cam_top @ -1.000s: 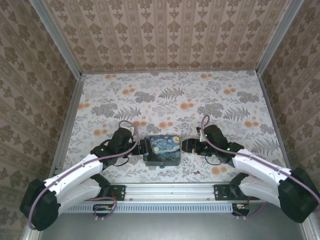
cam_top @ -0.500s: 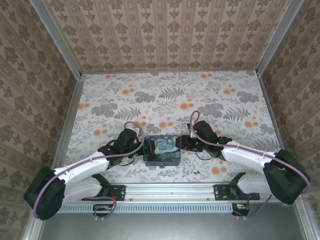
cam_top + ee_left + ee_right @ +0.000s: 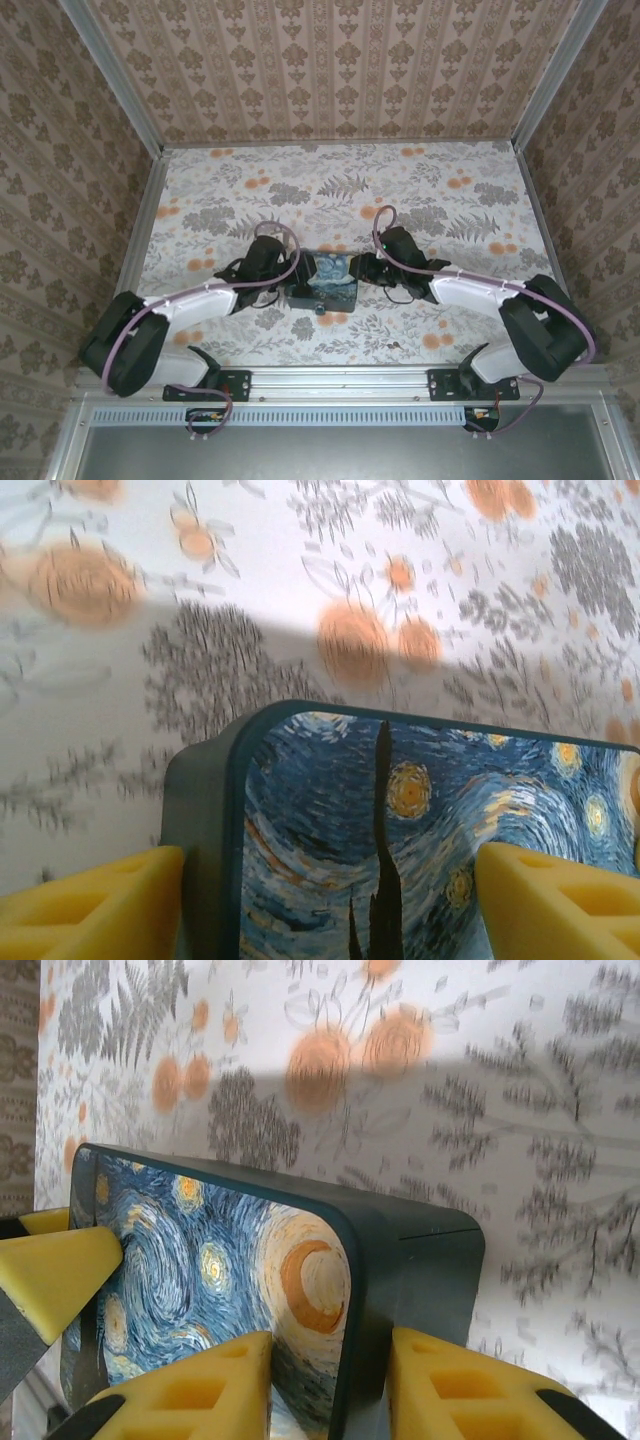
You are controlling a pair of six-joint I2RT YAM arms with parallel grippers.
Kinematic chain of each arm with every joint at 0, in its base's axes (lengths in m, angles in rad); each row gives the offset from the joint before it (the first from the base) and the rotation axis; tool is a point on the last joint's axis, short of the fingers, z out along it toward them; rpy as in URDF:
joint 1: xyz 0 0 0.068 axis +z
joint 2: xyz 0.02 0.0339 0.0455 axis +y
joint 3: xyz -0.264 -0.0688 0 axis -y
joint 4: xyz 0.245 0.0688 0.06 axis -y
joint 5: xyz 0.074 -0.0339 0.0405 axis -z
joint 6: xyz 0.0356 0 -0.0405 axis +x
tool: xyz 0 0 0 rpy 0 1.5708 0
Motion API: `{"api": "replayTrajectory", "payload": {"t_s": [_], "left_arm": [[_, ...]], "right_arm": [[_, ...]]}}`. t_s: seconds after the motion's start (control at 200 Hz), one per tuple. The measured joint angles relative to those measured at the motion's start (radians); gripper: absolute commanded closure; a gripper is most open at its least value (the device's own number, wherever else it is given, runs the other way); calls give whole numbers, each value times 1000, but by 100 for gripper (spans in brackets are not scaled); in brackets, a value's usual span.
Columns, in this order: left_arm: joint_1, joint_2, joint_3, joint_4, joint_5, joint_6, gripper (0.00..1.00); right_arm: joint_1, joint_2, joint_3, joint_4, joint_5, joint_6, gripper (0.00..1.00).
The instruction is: Unlock the padlock with the key
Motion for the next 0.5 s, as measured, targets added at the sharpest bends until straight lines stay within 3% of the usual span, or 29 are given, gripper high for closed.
{"api": "replayTrajectory", "payload": {"t_s": [0.35, 0.43, 0.5], "left_arm": [[131, 268, 232, 62, 56, 78, 25], [144, 298, 251, 83, 69, 85, 25], [147, 307, 253, 101, 77, 85, 24]], "right_arm": [[-95, 198, 174, 53, -1, -12, 64], [-109, 217, 183, 72, -10, -14, 60], [-119, 222, 183, 82, -24, -16, 51]]}}
